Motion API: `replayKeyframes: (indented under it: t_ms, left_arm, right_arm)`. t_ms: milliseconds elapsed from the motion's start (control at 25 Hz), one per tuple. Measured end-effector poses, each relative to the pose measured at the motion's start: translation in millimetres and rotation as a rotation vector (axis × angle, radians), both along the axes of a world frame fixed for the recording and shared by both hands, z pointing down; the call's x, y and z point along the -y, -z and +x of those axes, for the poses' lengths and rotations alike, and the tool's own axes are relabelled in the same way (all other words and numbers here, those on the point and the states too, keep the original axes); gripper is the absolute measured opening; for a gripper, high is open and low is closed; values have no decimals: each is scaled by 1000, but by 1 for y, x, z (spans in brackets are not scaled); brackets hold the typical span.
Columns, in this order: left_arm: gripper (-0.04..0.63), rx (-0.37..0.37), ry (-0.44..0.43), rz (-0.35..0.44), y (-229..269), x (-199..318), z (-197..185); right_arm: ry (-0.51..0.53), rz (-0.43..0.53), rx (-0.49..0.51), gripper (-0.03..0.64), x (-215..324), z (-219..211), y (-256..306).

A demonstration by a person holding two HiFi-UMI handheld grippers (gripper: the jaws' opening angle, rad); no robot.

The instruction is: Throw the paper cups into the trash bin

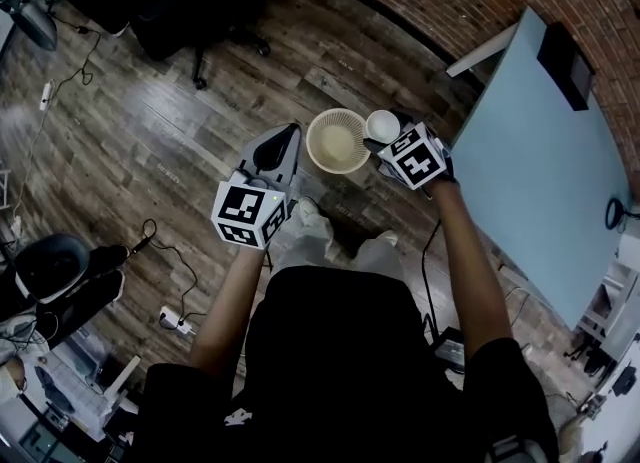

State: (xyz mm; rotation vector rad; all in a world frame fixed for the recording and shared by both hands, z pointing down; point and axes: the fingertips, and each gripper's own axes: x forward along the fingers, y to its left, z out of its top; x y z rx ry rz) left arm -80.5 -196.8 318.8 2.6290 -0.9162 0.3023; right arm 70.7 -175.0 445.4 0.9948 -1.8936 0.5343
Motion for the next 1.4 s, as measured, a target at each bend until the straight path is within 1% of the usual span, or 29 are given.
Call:
replayKeyframes:
  t_ms: [80,200,400,720,880,1000,1240,1400]
  left_arm:
    - [9,4,-24,-9,-8,3,1]
    - [9,24,-51,-22,-20,7,2]
    - [9,29,-54,-55,-36,10,5]
    - [9,89,-9,-108,-75,10,10]
    - [9,94,53,-136,-91,14,9]
    - [9,94,89,-159,-107,14,9]
    - [9,107,98,-191,-147,14,15]
    - [9,104,133,-231,-180,4,11]
  right_arm:
    - [3,2,1,360,5,-5,-6]
    - [5,-29,-2,360,6,-13,-15]
    - [6,-61,17,360,6,-20,-33]
    - [35,-76,50,360,14,-24,-78]
    - [14,-58,77,360,26,-23,-96]
    - [-1,-39,72,360,32,-23,-115]
    - [-14,-51,65,360,36,-26,-168]
    - [-18,-68,58,360,31,-28,-201]
